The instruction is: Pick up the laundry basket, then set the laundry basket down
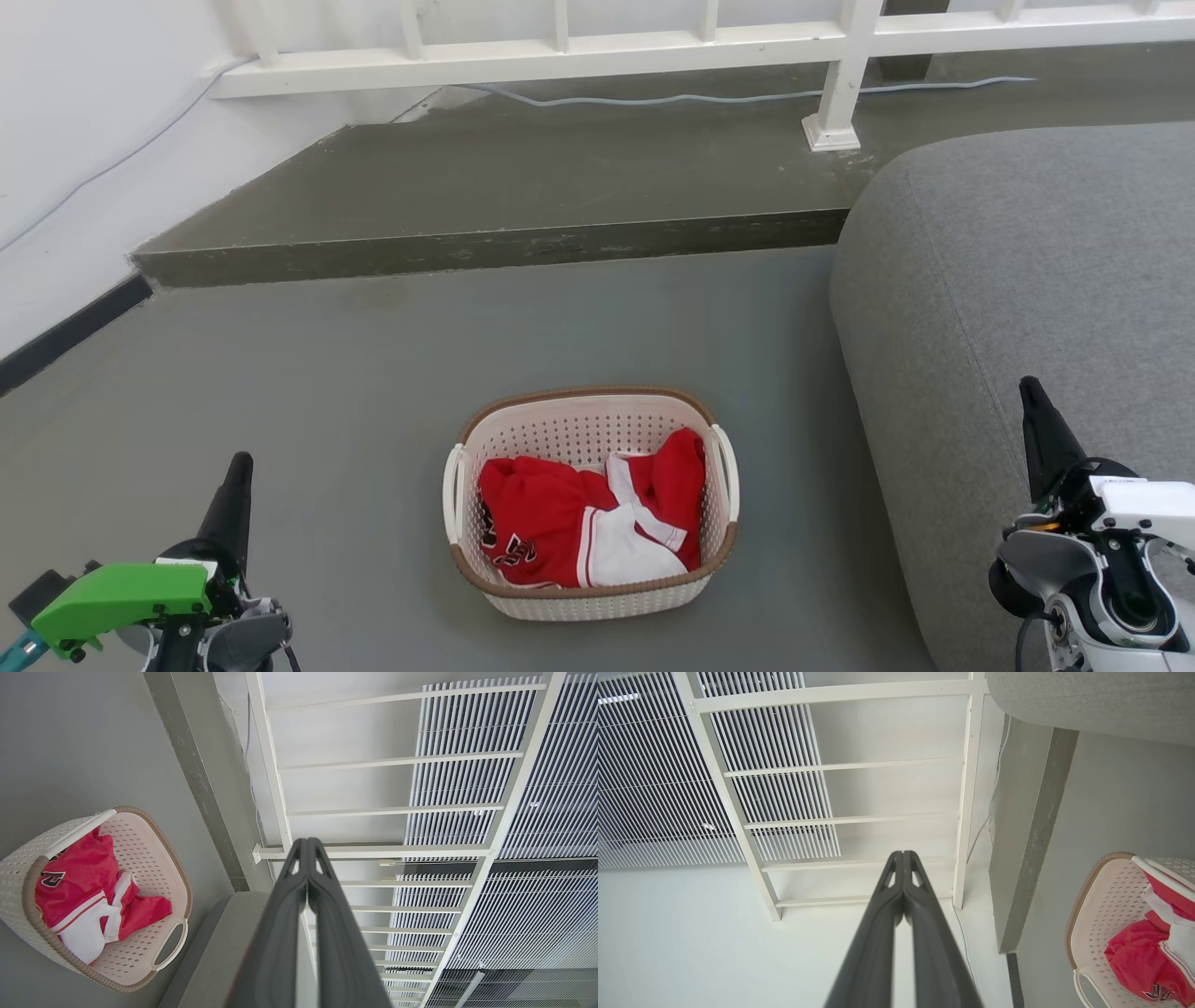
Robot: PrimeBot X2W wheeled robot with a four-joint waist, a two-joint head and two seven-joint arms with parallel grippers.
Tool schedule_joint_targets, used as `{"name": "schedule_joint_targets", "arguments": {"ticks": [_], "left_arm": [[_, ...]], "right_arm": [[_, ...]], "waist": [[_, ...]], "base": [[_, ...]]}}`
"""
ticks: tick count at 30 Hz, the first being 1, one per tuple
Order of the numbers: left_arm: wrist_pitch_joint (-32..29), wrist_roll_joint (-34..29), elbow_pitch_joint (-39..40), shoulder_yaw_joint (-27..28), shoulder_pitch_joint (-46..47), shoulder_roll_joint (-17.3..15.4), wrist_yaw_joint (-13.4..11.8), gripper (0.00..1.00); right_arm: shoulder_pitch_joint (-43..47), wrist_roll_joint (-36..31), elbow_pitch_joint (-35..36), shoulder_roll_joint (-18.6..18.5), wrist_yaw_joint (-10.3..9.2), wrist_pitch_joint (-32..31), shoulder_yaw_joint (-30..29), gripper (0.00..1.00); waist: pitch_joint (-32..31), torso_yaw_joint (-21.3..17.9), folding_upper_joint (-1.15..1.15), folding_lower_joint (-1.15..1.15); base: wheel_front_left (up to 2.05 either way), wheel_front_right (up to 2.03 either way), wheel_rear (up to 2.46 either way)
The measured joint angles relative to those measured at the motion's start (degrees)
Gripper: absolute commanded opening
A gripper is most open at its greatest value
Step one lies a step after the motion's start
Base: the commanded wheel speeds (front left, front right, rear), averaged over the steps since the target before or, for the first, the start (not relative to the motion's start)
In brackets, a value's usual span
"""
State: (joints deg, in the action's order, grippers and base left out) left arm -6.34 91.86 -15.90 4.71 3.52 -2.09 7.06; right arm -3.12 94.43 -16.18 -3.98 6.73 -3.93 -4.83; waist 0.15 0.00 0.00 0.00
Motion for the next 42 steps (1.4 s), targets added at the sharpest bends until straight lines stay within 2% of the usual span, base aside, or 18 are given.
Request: {"name": "schedule_joint_targets", "arguments": {"ticks": [42], "left_arm": [[0.0,0.0,0.03,0.01,0.0,0.0,0.0,0.0]], "right_arm": [[-0.01,-0.01,0.03,0.11,0.0,-0.13,-0.18,0.0]], "waist": [[0.01,0.0,0.0,0.0]], "base": [[0.0,0.0,0.0]]}}
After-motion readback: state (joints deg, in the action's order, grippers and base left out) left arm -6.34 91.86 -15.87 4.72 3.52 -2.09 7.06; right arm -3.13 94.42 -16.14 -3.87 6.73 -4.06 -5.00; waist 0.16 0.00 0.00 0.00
